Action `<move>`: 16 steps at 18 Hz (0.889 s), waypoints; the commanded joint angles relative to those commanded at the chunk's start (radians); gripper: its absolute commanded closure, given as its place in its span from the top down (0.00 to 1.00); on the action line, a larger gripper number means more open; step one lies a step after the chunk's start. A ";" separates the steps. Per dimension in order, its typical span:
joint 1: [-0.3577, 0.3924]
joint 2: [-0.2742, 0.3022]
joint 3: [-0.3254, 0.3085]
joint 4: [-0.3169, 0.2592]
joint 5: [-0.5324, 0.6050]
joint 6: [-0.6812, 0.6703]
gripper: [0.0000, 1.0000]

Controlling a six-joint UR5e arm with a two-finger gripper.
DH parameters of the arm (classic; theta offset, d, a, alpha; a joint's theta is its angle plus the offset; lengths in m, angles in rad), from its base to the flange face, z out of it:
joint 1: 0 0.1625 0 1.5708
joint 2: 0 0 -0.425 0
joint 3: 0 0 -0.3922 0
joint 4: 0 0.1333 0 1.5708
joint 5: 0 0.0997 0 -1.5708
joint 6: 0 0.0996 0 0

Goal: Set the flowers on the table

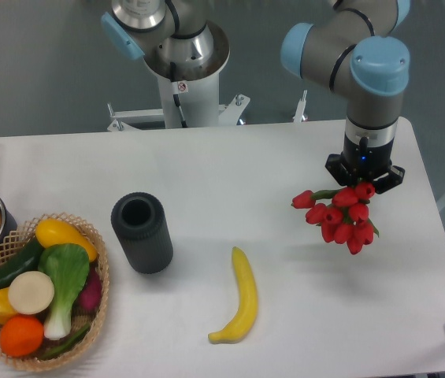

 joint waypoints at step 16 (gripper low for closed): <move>-0.058 -0.161 0.052 0.003 -0.005 -0.051 0.79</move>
